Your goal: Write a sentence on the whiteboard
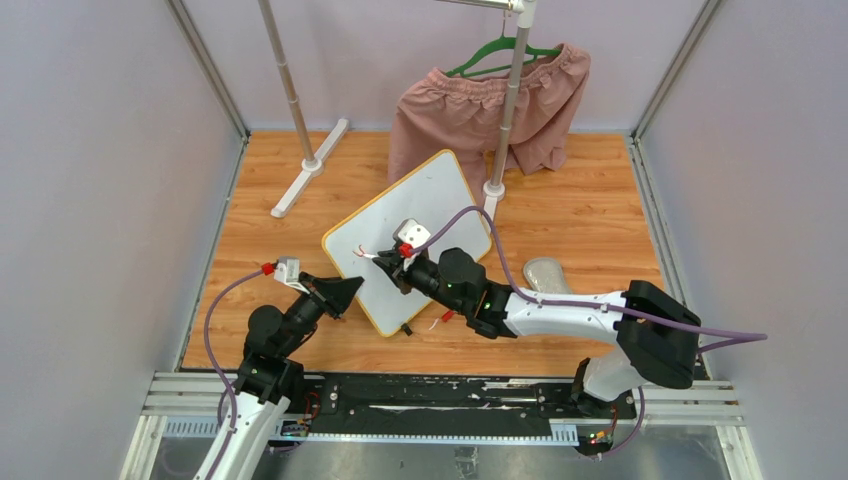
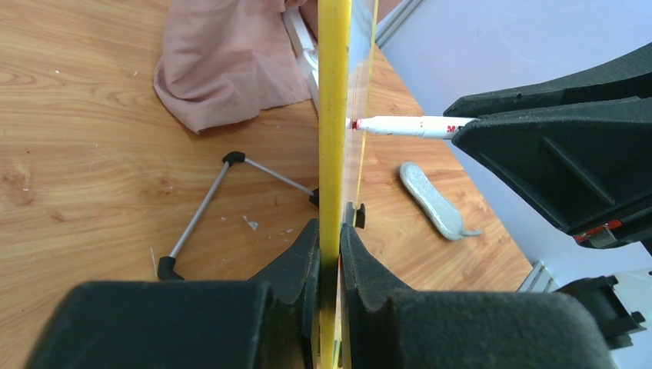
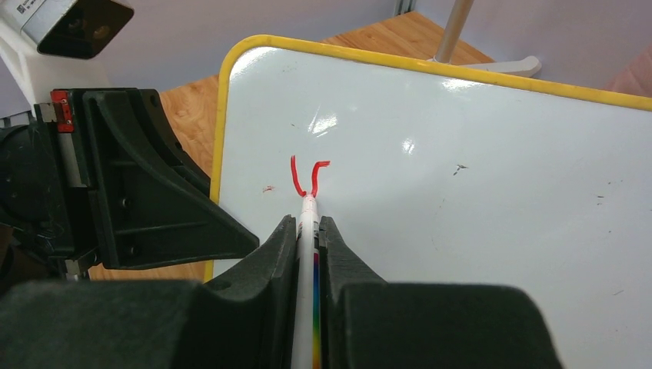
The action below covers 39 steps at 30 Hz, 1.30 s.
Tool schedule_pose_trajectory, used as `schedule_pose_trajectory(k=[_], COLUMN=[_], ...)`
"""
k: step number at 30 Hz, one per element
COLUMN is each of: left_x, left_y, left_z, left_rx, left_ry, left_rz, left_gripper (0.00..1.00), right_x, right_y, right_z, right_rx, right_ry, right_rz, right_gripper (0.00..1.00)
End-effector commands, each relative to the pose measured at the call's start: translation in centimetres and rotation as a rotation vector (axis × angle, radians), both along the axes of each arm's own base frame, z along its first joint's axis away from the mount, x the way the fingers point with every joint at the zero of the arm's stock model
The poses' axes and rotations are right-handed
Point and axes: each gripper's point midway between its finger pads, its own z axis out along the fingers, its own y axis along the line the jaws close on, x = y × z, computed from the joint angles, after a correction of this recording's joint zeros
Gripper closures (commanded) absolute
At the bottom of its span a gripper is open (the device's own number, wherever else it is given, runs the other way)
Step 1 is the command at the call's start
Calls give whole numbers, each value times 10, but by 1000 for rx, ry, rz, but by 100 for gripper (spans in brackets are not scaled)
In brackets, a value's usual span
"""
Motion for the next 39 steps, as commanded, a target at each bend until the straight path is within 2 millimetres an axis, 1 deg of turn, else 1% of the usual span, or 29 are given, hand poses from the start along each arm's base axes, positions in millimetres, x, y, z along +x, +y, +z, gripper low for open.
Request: schedule_pose_trajectory(k=[1,7,17,29,31,36,38,39], left_x=[2,2,2,1,1,1,1,1], left_y=[8,8,8,8,8,8,8,7], left_z=[-31,-30,-30,-30,-31,-31,-31,-31], left_rx=[81,80,82,80,80,82,83,81], left_ry=[38,37,37,37,39,38,39,38], left_rz=[34,34,34,32,31,30,30,29], left_gripper=[100,100,100,100,100,100,100,100], right_x=[-9,-8,-9,-16,-15,-13,-10,-7], right_y=[5,3,-6,-18,-20,-26,-27,-27], right_z=[7,6,-13,-27,-19,23,31,31], right_rx=[18,8,-25,-33,-15,43,35,24], right_ry=[2,-2,21,61,52,-12,-30,-30], right_rz=[29,21,2,-2,-6,-17,-27,-30], right_gripper=[100,100,100,100,100,100,100,100])
